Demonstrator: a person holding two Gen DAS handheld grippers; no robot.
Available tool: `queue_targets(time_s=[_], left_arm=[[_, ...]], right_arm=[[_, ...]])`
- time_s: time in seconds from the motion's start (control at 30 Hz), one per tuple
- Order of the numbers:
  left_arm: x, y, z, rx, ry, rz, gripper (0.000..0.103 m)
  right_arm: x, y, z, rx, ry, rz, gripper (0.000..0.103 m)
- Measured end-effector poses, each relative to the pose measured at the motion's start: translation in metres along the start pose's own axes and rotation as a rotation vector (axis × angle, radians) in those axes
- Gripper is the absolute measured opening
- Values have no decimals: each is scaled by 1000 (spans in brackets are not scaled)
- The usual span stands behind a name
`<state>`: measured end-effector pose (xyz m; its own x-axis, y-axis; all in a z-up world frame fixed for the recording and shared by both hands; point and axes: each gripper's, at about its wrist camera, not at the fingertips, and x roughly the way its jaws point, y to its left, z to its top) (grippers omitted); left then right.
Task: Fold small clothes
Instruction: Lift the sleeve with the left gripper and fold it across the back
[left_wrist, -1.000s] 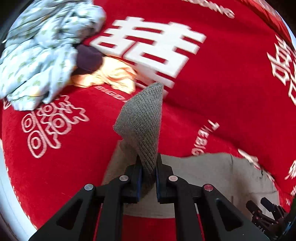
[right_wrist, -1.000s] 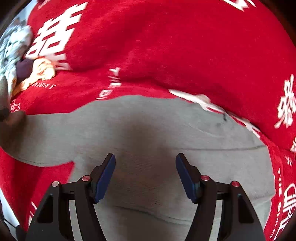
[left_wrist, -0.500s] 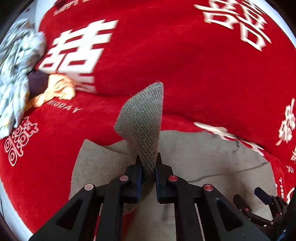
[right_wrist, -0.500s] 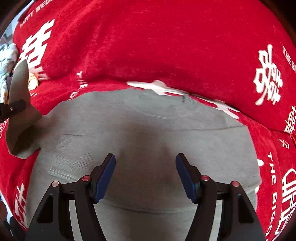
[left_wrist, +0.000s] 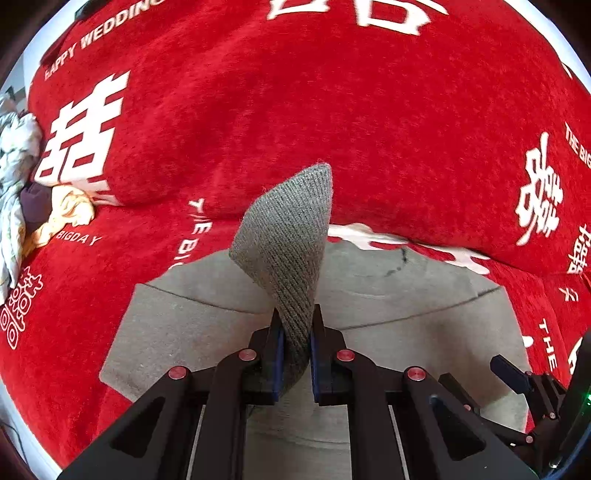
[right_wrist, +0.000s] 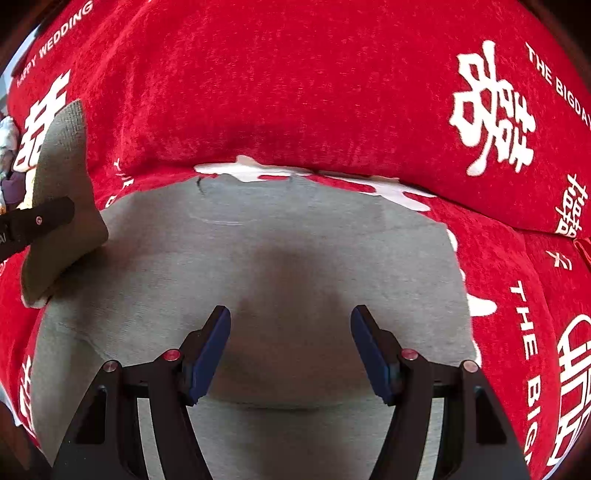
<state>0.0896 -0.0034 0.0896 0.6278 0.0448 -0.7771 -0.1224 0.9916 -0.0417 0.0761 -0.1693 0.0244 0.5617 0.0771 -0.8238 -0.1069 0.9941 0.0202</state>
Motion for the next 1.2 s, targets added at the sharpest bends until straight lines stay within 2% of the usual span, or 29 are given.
queue_targets(time_s=[0.23,0.4,0.63,0.87,1.2], left_arm=[[-11,-40,-3,57,-4,-22,12],[-19,-78,-16,136,-9,-34,12],[-8,-112,-33,185,37,-55,12],[16,-130,-45,190,100,-71,12],[19,-156,-43,207,99,-108,12]], right_arm=[[-8,-31,-7,30,-8,-11,71],[-15,-53,-14,54,-16,-16,71],[-19,-80,-22,102,-24,-13,71],[-19,-95,-27,128,-28,-3,71],[-14,-116,-35,171,-22,2,71]])
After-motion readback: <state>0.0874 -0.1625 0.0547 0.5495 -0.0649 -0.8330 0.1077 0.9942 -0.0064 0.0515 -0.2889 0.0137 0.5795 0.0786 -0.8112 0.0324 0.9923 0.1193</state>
